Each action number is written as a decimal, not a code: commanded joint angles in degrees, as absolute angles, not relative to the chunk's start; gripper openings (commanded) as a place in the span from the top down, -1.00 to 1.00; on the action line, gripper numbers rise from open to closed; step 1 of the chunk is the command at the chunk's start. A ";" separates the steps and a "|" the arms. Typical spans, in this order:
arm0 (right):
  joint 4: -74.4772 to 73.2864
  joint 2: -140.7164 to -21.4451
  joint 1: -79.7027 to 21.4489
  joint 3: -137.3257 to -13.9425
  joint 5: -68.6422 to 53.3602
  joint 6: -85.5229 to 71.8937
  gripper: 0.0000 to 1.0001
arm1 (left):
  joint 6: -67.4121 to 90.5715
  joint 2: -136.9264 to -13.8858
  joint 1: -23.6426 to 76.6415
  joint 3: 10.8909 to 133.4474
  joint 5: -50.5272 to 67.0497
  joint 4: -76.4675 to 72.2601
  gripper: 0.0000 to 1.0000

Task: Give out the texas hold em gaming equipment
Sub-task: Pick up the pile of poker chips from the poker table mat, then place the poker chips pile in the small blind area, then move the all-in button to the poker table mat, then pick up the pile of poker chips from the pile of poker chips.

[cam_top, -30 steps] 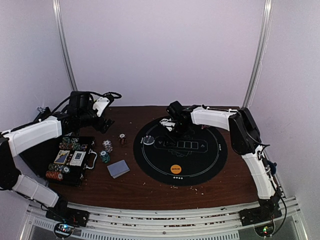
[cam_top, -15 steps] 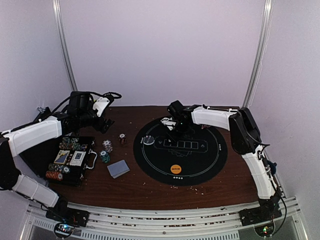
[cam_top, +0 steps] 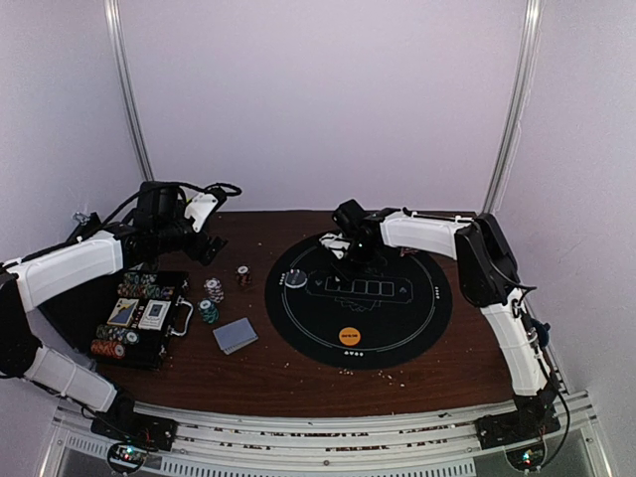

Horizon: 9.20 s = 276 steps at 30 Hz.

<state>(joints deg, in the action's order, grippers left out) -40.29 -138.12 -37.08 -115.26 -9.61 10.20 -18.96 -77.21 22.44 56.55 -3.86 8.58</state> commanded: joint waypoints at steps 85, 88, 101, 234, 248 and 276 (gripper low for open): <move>-39.76 -147.90 -17.45 -131.40 -0.56 10.84 0.36 | -18.63 -76.29 22.06 55.20 -0.55 4.92 -0.96; -40.03 -147.92 -17.18 -131.31 -0.97 10.81 0.35 | -18.65 -76.37 21.99 55.22 -0.54 4.84 -0.96; -40.81 -148.69 -17.14 -131.58 -2.78 11.25 0.27 | -18.64 -76.73 22.02 55.22 -0.43 4.83 -0.96; -17.25 -108.35 -43.42 -79.72 20.26 27.24 -1.00 | -22.59 -99.32 15.36 69.96 6.57 33.66 -0.91; -16.55 -108.87 -43.51 -79.29 21.46 27.90 -1.00 | -22.41 -102.77 15.28 71.01 7.02 33.86 -0.70; -16.08 -109.16 -43.93 -79.17 22.04 28.12 -1.00 | -21.62 -104.50 14.40 71.11 8.13 33.71 -0.32</move>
